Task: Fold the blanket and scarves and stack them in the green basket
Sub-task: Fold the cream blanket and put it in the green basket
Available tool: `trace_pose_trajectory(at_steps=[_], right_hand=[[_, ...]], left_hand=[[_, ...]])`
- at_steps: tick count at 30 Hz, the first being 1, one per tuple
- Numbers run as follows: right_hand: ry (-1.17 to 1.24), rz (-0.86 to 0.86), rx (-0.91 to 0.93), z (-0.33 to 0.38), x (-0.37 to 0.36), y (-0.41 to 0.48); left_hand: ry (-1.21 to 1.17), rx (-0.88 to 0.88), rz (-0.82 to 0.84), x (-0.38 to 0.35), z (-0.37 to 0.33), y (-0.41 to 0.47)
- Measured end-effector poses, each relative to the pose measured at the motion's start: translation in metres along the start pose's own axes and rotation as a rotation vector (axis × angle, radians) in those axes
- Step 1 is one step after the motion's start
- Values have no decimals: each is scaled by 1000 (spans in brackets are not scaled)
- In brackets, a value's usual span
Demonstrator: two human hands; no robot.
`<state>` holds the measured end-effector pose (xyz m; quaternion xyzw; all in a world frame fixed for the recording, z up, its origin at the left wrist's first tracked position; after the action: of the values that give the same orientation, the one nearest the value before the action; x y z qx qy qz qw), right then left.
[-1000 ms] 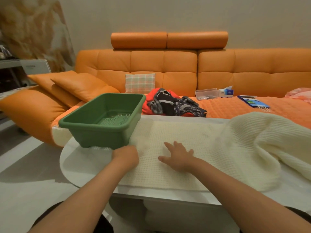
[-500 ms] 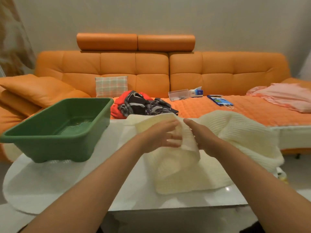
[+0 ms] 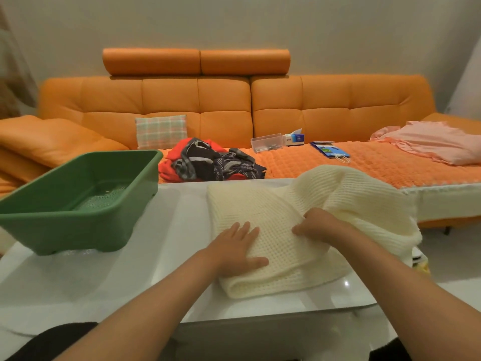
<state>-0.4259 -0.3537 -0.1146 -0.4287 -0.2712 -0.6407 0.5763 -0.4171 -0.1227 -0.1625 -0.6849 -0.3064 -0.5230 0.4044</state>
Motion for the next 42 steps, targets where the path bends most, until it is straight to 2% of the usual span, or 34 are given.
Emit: trace_pose_trajectory(at_steps=[5, 9, 11, 15, 18, 20, 22, 24, 26, 28, 30, 31, 33, 36, 38, 42], right_hand=[[118, 80, 100, 24, -27, 0], [166, 129, 211, 61, -56, -3], [190, 133, 258, 78, -67, -4], [250, 43, 307, 101, -75, -6], [565, -7, 265, 112, -57, -11], [819, 19, 197, 111, -36, -17], [933, 82, 128, 98, -20, -22], [764, 174, 71, 76, -12, -28], [351, 330, 64, 54, -11, -36], [-5, 447, 62, 43, -16, -44], [-172, 412, 71, 40, -20, -42], [-189, 354, 77, 42, -21, -38], [-199, 183, 104, 47, -19, -29], [-258, -216, 195, 53, -14, -5], [-215, -391, 302, 56, -14, 18], [-205, -389, 420, 56, -17, 79]], left_hand=[[29, 136, 79, 20, 41, -12], [-41, 314, 54, 39, 69, -35], [-24, 346, 22, 40, 77, -40], [-22, 270, -161, 36, 79, -43], [-125, 119, -401, 42, 69, -44], [-238, 36, -559, 48, 58, -47], [-358, 5, -614, 52, 48, -49], [-388, -7, -565, 50, 41, -48], [-279, 7, -431, 40, 39, -43], [-129, 48, -215, 25, 41, -37], [-25, 73, -23, 13, 43, -32], [-6, 70, 11, 12, 44, -30], [-62, 57, -43, 18, 46, -27], [-178, 34, -233, 32, 50, -19], [-204, 31, -342, 40, 55, -10], [-300, 83, -407, 54, 72, 25]])
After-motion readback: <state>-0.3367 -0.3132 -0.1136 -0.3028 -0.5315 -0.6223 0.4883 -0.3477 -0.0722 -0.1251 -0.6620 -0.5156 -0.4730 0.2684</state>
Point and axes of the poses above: each hand's wrist, its own y-axis towards the middle knuckle, its own x-axis out of the back of the hand, z = x × y, the point moved 1 cm from there along y, towards the middle knuckle, and after that the axes turned 5 degrees about x, right-handed, at the moved point
